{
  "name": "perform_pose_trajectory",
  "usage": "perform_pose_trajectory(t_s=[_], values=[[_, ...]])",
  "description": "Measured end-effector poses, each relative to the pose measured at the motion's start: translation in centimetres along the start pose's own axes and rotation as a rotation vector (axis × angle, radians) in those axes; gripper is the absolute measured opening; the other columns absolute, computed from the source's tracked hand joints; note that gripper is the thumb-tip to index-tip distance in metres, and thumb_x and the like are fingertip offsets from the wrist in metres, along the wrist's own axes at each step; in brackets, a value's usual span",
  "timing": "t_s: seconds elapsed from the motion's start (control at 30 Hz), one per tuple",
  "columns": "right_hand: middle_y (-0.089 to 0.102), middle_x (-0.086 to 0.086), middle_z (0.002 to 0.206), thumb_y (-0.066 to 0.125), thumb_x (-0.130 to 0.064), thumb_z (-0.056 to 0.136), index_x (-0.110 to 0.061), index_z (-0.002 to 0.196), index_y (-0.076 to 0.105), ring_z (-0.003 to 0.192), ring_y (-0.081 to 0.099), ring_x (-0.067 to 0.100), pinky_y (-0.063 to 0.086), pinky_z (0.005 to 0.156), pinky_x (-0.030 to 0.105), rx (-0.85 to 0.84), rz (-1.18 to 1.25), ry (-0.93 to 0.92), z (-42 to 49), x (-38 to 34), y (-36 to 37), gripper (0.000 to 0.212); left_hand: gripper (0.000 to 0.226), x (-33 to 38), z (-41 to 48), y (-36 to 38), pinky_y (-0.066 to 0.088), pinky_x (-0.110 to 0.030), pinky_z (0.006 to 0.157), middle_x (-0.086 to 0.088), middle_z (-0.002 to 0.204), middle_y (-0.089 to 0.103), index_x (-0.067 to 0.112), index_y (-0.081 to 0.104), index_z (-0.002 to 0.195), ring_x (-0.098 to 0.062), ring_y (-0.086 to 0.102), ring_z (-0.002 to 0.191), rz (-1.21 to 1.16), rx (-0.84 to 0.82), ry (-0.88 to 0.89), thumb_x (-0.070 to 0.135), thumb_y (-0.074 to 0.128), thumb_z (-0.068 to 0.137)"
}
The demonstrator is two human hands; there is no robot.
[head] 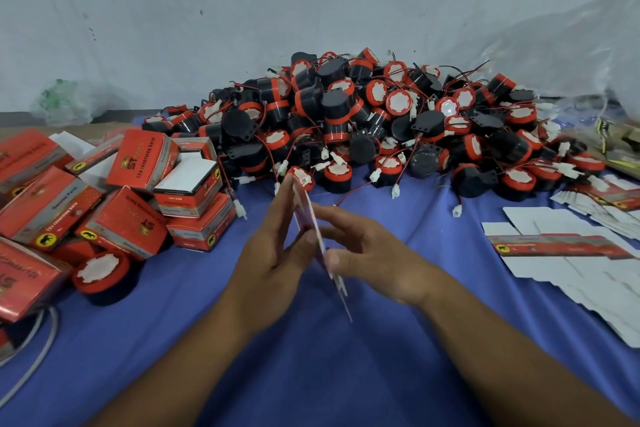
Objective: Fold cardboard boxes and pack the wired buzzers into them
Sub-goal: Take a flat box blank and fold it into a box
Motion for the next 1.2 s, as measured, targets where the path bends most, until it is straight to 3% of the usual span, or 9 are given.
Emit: perform_pose_trajectory(t_s=[0.07, 0.17, 0.37, 0.47, 0.67, 0.87, 0.93, 1.03, 1.2], values=[[0.051, -0.011, 0.144, 0.083, -0.048, 0.074, -0.037, 0.144, 0.048, 0.136, 0.049, 0.014, 0.049, 0.103, 0.037, 0.008, -0.097, -0.009, -0.1, 0.1, -0.3, 0.079, 0.061, 0.0, -0.1, -0.2, 0.034, -0.027, 0.116, 0.039, 0.15, 0.027, 0.047, 0.019, 0.146, 0.009, 0.027, 0.142, -0.053, 0.021, -0.035, 0.038, 0.05, 0.094], [0.044, -0.016, 0.147, 0.086, -0.047, 0.066, -0.036, 0.146, 0.042, 0.138, 0.043, 0.01, 0.043, 0.111, 0.042, -0.022, -0.227, -0.004, -0.4, 0.0, -0.4, 0.093, 0.064, -0.1, -0.1, -0.4, 0.036, -0.016, 0.11, 0.033, 0.15, 0.033, 0.044, 0.022, 0.147, 0.01, 0.034, 0.138, -0.107, 0.031, -0.061, 0.042, 0.048, 0.089], [0.038, -0.019, 0.146, 0.088, -0.048, 0.063, -0.032, 0.14, 0.043, 0.14, 0.037, 0.006, 0.036, 0.115, 0.041, -0.035, -0.372, -0.051, -0.6, -0.5, 0.8, 0.091, 0.057, -0.4, -0.2, -0.2, 0.042, -0.022, 0.108, 0.018, 0.147, 0.046, 0.04, 0.033, 0.144, 0.004, 0.045, 0.133, -0.206, 0.069, -0.103, 0.055, 0.048, 0.092], [0.044, -0.018, 0.139, 0.092, -0.039, 0.063, -0.034, 0.134, 0.043, 0.136, 0.041, 0.004, 0.035, 0.113, 0.032, 0.001, -0.34, -0.027, -0.6, -0.3, 0.5, 0.086, 0.083, -0.2, -0.2, -0.5, 0.039, -0.037, 0.11, 0.02, 0.144, 0.048, 0.043, 0.032, 0.144, -0.005, 0.04, 0.139, -0.211, -0.001, -0.086, 0.084, 0.052, 0.074], [0.058, -0.02, 0.115, 0.093, -0.033, 0.057, -0.041, 0.113, 0.052, 0.119, 0.056, 0.002, 0.046, 0.104, 0.025, -0.002, -0.298, -0.002, -0.4, -0.4, 0.1, 0.07, 0.091, 0.3, 0.2, -1.0, 0.033, -0.035, 0.114, 0.012, 0.13, 0.052, 0.041, 0.028, 0.145, -0.01, 0.044, 0.135, -0.057, -0.103, -0.004, 0.079, 0.064, 0.07], [0.066, 0.022, 0.115, 0.087, -0.062, 0.056, -0.01, 0.117, 0.068, 0.109, 0.064, 0.036, 0.052, 0.1, 0.046, 0.113, -0.002, -0.04, -0.2, -1.1, -1.4, 0.082, 0.102, 0.6, 0.2, -1.4, 0.039, -0.013, 0.105, 0.023, 0.119, 0.054, 0.044, 0.026, 0.144, -0.005, 0.049, 0.128, -0.069, -0.114, -0.079, 0.083, 0.068, 0.06], [0.066, 0.026, 0.108, 0.082, -0.067, 0.062, -0.019, 0.114, 0.072, 0.1, 0.064, 0.039, 0.052, 0.099, 0.047, 0.119, 0.059, -0.061, 0.0, -1.1, -1.1, 0.071, 0.105, 0.8, 0.1, -1.0, 0.043, -0.013, 0.101, 0.026, 0.125, 0.052, 0.04, 0.027, 0.146, -0.001, 0.048, 0.129, -0.11, -0.102, -0.104, 0.085, 0.066, 0.06], [0.065, -0.005, 0.079, 0.081, -0.048, 0.075, -0.028, 0.121, 0.069, 0.075, 0.062, 0.01, 0.053, 0.073, 0.023, 0.094, 0.015, -0.1, 0.0, -1.5, -0.7, 0.051, 0.105, 1.2, 0.0, -0.3, 0.048, -0.023, 0.099, 0.018, 0.138, 0.05, 0.036, 0.028, 0.147, -0.004, 0.046, 0.133, -0.198, -0.129, -0.11, 0.083, 0.067, 0.062], [0.073, -0.001, 0.105, 0.085, -0.043, 0.071, -0.052, 0.124, 0.062, 0.089, 0.065, 0.006, 0.055, 0.077, 0.022, 0.03, -0.172, -0.127, -0.2, -1.5, -0.4, 0.059, 0.112, 0.5, -0.2, -0.3, 0.05, -0.046, 0.1, -0.006, 0.135, 0.058, 0.036, 0.03, 0.147, -0.025, 0.058, 0.125, -0.4, -0.146, -0.203, 0.072, 0.082, 0.055]])
Point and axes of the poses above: each hand's wrist, its own z-axis towards the middle knuckle, its own y-axis out of the palm, x = y × z, the point moved 2 cm from there along z, towards the middle knuckle
